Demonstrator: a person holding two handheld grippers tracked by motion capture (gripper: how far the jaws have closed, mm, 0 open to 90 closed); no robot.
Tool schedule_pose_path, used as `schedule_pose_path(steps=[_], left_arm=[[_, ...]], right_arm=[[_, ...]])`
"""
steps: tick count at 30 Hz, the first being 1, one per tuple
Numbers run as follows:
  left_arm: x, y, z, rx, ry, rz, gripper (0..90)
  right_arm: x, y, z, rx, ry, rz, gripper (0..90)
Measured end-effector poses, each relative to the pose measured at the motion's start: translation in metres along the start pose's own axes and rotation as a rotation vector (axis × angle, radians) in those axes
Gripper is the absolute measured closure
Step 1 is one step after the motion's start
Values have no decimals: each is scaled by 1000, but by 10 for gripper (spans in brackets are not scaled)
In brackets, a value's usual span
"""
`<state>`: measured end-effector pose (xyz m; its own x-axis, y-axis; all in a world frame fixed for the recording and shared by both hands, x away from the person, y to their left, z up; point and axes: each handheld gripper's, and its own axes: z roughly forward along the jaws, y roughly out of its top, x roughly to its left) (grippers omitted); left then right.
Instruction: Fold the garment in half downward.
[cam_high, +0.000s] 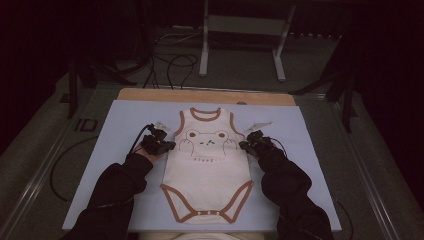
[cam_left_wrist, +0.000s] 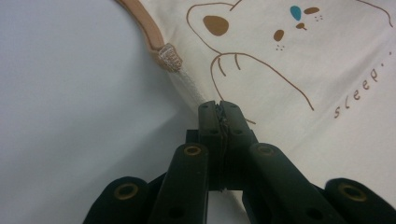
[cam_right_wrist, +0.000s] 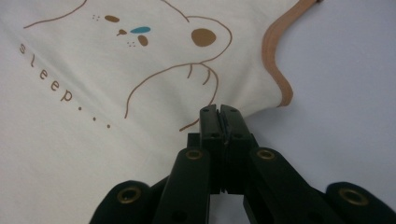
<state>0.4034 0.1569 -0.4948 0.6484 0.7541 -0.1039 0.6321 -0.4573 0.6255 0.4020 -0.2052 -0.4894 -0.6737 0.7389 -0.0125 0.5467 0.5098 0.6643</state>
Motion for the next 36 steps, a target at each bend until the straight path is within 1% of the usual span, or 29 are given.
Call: schedule_pose_path(steps=[4,10,13,18,19,21,23,30,32,36], left_arm=[[-1,1,-5,-6,-8,5,900],[-5,3,-15,-16,-11,26,900],[-6,3,-19,-19,-16,25,900],[-8,1,-26,-25,-27,31,900],[-8,1,-28,-22,-27,42,900],[-10,0,-31,-26,-33,40,900],[-12,-1,-34,-27,-37,44,900],[-20,-4,-44,-17,-44,88,900],[-23,-5,-47,-16,-43,91,900],[-29,-8,-52,-18,-50,104,900]], right_arm=[[1,0,-4,-6,-1,-12,898],[2,-1,-12,-16,9,-16,898],[3,-1,-17,-22,15,-18,898],[8,-2,-25,-40,23,-31,898],[9,-2,-27,-44,23,-31,898],[12,-2,-31,-50,25,-43,898],[14,-3,-35,-58,32,-38,898],[22,-9,-47,-76,42,-48,898],[25,-11,-50,-72,38,-64,898],[29,-14,-57,-80,43,-66,898]])
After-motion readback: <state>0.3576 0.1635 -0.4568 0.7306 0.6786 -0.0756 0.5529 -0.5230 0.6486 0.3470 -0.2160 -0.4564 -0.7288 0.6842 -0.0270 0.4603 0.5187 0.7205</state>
